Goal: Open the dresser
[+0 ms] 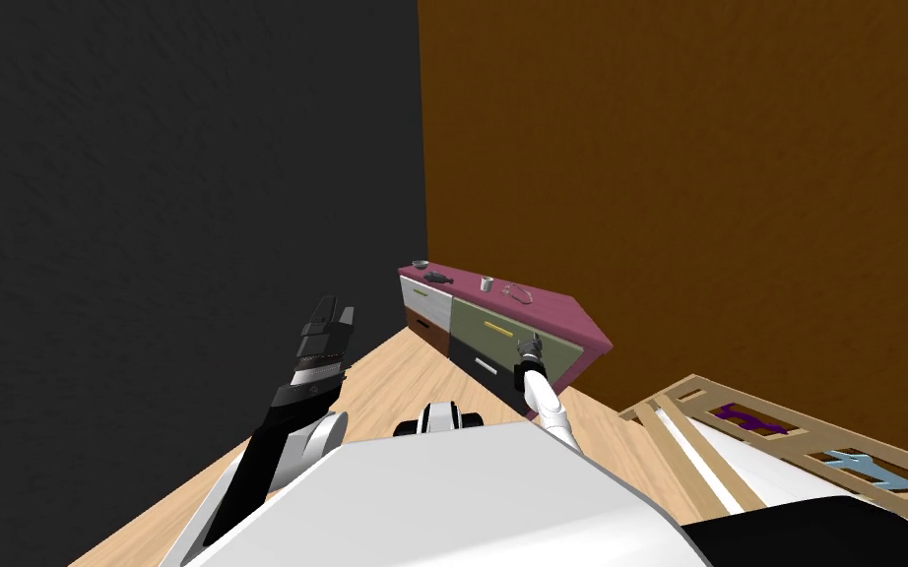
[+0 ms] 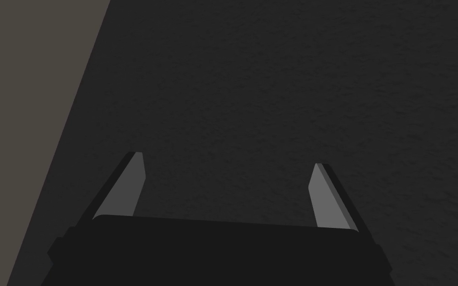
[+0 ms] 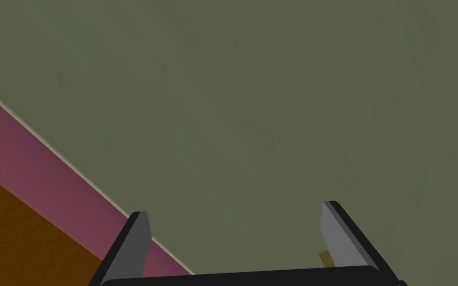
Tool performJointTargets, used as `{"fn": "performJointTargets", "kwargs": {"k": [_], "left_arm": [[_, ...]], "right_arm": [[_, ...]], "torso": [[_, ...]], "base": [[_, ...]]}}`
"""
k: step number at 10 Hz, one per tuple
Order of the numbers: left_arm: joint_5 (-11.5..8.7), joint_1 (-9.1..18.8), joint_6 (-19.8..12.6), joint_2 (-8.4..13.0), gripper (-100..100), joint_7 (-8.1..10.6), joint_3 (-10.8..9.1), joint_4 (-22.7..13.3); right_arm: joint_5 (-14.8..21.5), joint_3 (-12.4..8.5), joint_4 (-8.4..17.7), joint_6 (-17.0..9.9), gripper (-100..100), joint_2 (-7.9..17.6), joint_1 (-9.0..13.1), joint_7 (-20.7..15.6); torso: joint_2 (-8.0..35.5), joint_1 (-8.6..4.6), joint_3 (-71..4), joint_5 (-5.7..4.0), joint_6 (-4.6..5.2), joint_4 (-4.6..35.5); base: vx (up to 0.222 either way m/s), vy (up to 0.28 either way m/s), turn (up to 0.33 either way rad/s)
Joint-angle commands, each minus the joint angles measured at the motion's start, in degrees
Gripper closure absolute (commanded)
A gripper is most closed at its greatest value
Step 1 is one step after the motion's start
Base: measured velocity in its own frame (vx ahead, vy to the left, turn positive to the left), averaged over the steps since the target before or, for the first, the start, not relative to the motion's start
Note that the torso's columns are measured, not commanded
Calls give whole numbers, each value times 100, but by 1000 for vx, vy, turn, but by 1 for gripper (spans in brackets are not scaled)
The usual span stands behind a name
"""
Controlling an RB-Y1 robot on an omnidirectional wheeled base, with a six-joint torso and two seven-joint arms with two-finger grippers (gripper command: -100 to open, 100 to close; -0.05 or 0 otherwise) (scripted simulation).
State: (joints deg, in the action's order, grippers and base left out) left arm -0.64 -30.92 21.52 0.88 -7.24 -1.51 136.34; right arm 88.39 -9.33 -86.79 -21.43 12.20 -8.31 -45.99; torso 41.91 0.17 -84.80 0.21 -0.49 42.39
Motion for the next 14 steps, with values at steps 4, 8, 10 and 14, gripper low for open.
{"fn": "performJointTargets", "kwargs": {"k": [4, 8, 10, 14], "left_arm": [[0, 0, 0, 0, 0, 0, 0, 0], [0, 0, 0, 0, 0, 0, 0, 0], [0, 0, 0, 0, 0, 0, 0, 0], [0, -1, 0, 1, 0, 0, -1, 0]], "right_arm": [[843, -98, 319, -348, -100, -442, 383, -519], [1151, -140, 454, -478, -100, -1133, 516, -695], [1194, -147, 474, -496, -100, -1488, 537, -721], [1119, -191, 422, -438, 100, -1409, 542, -813]], "torso": [[-2, -8, 0, -15, 12, -13], [47, -18, 29, -21, 50, -8], [46, -21, 28, -22, 49, -8], [29, -24, 16, -25, 49, -15]], "base": [[17, 30, 67], [12, 21, 48], [-8, 6, 15], [24, -32, -5]]}}
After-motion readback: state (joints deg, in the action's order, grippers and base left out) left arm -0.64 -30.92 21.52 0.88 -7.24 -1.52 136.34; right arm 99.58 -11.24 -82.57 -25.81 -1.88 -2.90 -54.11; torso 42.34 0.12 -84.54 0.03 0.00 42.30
